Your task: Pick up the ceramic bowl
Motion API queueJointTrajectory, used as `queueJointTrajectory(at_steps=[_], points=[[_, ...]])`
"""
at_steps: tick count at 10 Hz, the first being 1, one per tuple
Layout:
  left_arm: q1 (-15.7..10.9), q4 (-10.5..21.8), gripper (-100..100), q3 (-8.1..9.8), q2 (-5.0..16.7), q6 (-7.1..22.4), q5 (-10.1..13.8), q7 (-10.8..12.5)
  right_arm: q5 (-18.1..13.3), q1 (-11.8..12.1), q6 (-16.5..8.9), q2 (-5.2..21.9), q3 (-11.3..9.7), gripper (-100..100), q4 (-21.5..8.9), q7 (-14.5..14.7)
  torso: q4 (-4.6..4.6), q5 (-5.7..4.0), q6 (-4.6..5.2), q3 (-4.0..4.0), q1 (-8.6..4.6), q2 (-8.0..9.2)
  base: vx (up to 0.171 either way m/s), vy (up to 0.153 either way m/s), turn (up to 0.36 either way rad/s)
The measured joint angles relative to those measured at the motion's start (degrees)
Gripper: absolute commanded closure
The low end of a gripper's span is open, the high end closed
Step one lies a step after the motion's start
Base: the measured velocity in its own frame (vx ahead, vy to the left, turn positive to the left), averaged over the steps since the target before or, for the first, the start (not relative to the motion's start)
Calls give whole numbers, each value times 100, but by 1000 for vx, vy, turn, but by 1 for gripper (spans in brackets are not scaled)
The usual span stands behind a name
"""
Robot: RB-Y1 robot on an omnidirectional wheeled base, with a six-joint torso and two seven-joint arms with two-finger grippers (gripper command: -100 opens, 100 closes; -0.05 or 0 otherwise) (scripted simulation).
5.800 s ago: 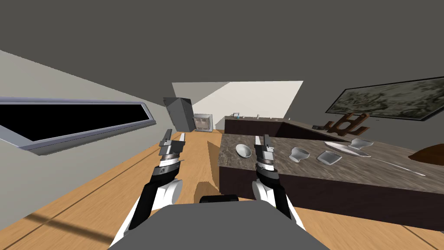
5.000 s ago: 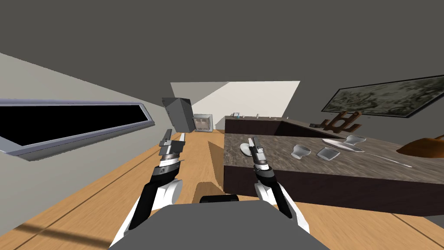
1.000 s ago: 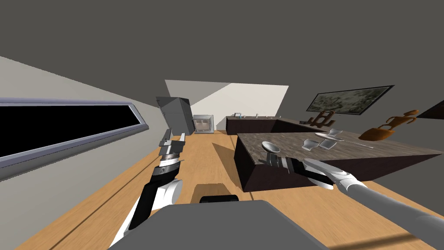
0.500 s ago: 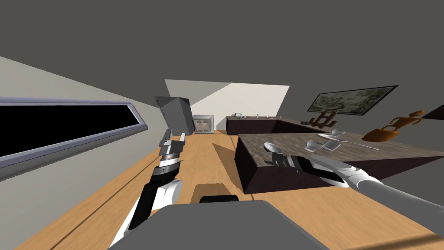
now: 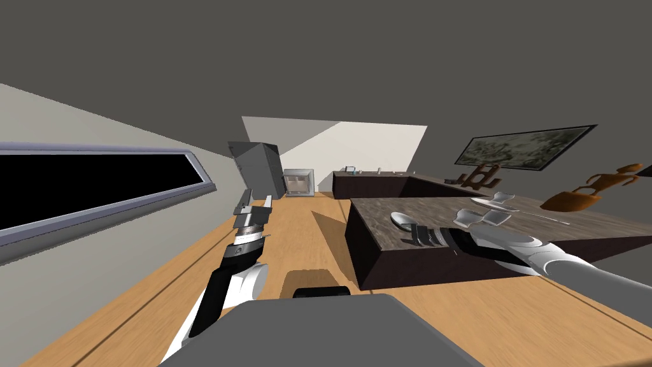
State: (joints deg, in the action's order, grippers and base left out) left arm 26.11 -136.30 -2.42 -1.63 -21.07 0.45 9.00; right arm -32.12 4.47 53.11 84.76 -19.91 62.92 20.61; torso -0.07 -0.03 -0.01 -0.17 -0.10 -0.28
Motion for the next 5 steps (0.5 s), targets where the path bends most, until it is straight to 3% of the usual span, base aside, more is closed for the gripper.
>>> queueJointTrajectory(at_steps=[4, 5], points=[[0, 0, 0, 0, 0, 0, 0, 0, -347, -92, 123, 235, -155, -100, -510, 246, -1, -1, 0, -2, -6, -4, 80, -31, 25], [0, 0, 0, 0, 0, 0, 0, 0, -417, -12, 92, 331, -181, -100, -513, 308, -2, -2, 0, -5, -14, -10, 78, -42, 16]])
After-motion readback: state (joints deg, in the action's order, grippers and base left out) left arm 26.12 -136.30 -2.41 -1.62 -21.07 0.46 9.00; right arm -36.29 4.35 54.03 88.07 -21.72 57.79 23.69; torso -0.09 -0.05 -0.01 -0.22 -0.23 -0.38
